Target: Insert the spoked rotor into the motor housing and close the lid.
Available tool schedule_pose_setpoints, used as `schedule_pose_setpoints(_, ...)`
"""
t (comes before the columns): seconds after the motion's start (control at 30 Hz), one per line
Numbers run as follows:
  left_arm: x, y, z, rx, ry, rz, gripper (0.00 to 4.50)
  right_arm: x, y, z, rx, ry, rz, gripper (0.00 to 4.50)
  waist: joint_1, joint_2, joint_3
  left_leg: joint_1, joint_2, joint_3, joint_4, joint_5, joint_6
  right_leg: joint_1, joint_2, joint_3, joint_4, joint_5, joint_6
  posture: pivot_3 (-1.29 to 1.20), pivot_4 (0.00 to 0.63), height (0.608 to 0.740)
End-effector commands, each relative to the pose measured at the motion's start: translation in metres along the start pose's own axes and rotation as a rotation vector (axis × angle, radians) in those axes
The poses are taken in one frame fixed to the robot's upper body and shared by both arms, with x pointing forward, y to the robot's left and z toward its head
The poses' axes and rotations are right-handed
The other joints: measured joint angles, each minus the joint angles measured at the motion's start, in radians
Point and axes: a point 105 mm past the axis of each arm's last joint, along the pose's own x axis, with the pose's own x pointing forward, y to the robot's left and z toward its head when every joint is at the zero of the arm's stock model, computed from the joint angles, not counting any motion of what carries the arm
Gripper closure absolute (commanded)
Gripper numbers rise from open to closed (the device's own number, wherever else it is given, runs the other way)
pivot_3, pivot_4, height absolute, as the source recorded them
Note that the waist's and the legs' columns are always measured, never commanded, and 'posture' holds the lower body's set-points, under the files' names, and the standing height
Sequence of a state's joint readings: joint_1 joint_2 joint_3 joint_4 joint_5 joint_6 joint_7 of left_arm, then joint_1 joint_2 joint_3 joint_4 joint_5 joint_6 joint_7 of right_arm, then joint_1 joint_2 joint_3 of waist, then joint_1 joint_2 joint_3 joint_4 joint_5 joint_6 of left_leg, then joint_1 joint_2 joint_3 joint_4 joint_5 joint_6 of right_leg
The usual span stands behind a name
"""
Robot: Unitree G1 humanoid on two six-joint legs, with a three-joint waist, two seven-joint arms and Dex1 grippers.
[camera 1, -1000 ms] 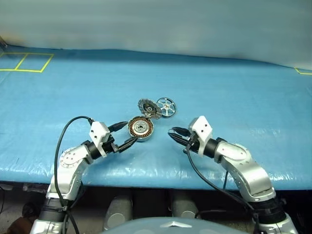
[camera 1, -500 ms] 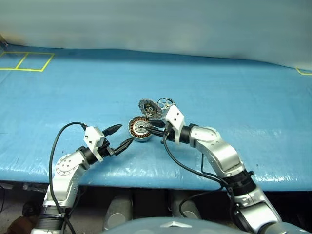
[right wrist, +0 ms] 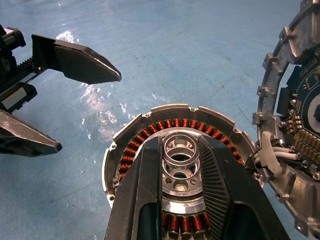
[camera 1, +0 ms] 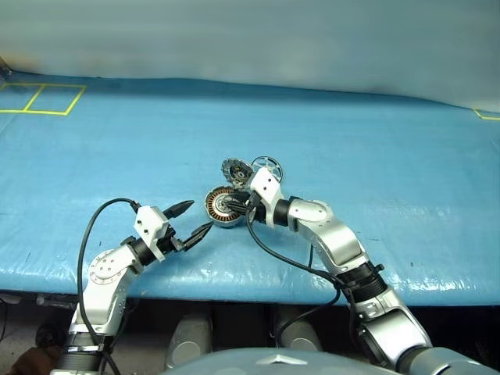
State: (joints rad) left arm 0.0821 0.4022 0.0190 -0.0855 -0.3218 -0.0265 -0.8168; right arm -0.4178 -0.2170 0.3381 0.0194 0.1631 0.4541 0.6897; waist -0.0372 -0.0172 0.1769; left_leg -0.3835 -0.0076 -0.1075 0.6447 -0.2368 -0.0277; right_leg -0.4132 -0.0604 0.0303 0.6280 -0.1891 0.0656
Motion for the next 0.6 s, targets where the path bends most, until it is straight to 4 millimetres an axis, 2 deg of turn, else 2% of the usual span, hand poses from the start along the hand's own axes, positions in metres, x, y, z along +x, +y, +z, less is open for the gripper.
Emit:
schedule_pose_setpoints(0.03,0.001,0.0,0.003,0.035,-0.006,-0.003,0.65,0.003,-0.006,0.012,-0.019,-0.044,-0.02,3.79,0.0,0.0,0.0,0.0,0.0,0.0,0.0,0.0,0.0,0.0,0.0,0.0,0.0,0.0,0.0,0.0,0.15,0.74)
schedule_pose_setpoints(0.6,-0.003,0.0,0.0,0.042,0.001,0.018,0.65,0.013,0.001,0.007,-0.012,-0.025,0.01,3.79,-0.001,0.0,0.0,0.0,0.0,0.0,0.0,0.0,0.0,0.0,0.0,0.0,0.0,0.0,0.0,0.0,0.15,0.74)
